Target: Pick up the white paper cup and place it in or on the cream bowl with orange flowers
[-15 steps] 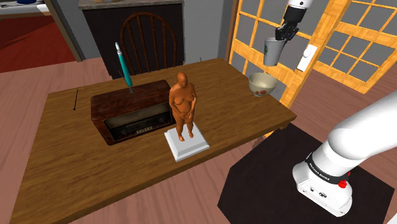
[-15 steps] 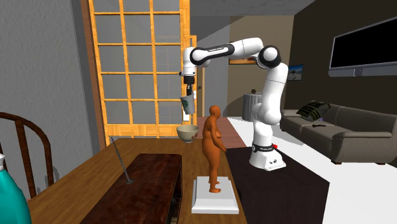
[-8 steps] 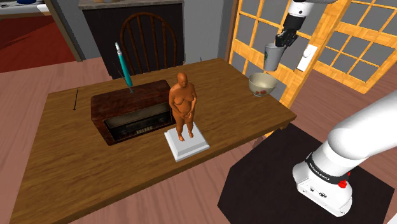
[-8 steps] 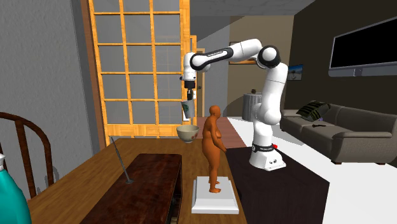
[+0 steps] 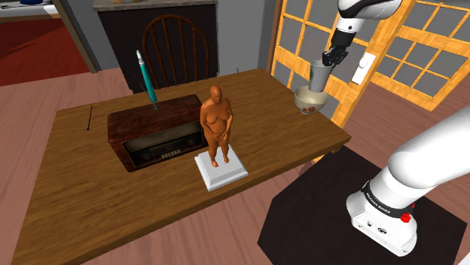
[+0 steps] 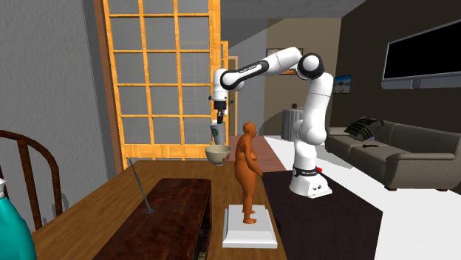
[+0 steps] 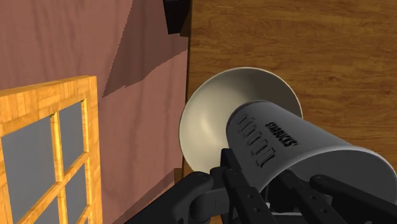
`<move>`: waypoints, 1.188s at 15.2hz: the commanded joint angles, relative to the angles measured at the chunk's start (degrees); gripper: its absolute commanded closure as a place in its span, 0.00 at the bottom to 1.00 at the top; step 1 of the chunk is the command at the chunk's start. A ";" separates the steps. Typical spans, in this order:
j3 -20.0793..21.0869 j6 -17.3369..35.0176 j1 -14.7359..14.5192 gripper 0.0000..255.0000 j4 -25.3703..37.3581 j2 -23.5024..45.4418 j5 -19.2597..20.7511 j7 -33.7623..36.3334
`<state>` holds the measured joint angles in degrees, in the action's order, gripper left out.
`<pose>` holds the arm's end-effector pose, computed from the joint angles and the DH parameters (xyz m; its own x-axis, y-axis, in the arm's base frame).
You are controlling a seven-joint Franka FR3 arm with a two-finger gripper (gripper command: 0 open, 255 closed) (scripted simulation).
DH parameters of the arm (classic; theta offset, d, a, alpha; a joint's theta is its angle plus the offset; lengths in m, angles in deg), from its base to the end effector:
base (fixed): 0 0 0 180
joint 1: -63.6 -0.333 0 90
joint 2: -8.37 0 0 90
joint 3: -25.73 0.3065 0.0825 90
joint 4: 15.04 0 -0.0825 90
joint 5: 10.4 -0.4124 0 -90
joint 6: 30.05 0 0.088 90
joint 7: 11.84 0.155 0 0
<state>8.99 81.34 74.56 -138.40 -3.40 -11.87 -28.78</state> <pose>0.4611 -0.2409 0.4152 0.9816 -0.1905 0.0120 -0.1888 -0.9785 -0.0826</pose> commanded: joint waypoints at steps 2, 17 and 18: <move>-0.09 2.34 0.00 1.00 -1.88 0.42 -0.14 -0.22; -0.17 3.97 0.00 0.00 -3.07 0.89 -0.29 -0.44; -0.15 2.03 0.05 0.00 -1.62 0.37 -0.11 -0.31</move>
<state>8.81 84.31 74.61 -140.77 -2.86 -12.02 -29.17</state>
